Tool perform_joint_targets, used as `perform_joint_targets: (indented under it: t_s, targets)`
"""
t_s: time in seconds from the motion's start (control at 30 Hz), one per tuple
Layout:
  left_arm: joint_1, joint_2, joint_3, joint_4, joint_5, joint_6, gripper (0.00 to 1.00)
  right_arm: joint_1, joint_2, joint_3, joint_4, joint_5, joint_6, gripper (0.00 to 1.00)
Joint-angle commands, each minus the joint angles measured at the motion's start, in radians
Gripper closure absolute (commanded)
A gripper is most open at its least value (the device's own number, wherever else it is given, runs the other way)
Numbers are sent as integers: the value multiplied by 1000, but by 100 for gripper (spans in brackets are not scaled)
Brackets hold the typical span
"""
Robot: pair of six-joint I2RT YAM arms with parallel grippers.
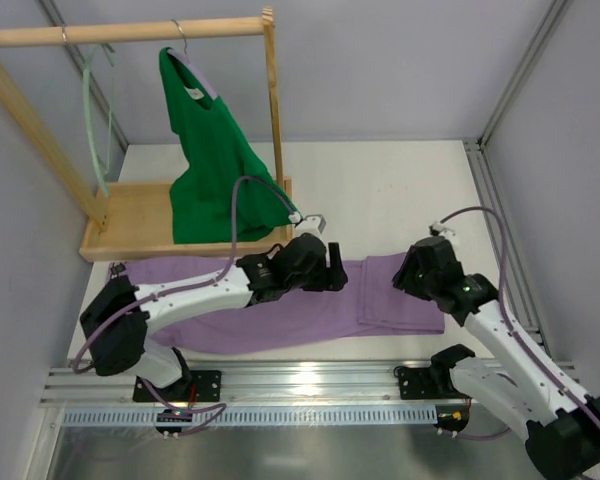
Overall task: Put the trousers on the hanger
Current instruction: Fold the trousers
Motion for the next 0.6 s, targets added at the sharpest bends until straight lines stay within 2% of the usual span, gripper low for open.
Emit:
perform_joint_targets:
  t_s: [0.0, 0.1, 0.27, 0.4, 0.57]
  targets:
    - [-6, 90, 62, 120, -15, -16, 31, -102, -107, 117, -122, 116, -24, 53]
    - [-6, 205, 123, 163, 16, -10, 31, -133, -204, 168, -161, 144, -26, 53]
    - [-6, 384, 242, 128, 55, -6, 32, -134, -285, 298, -208, 184, -46, 52]
    - [-6, 437, 237, 200, 98, -31, 32, -134, -331, 369, -236, 195, -72, 52]
    - [-25, 521, 294, 183, 118, -39, 32, -136, -365, 418, -250, 187, -107, 51]
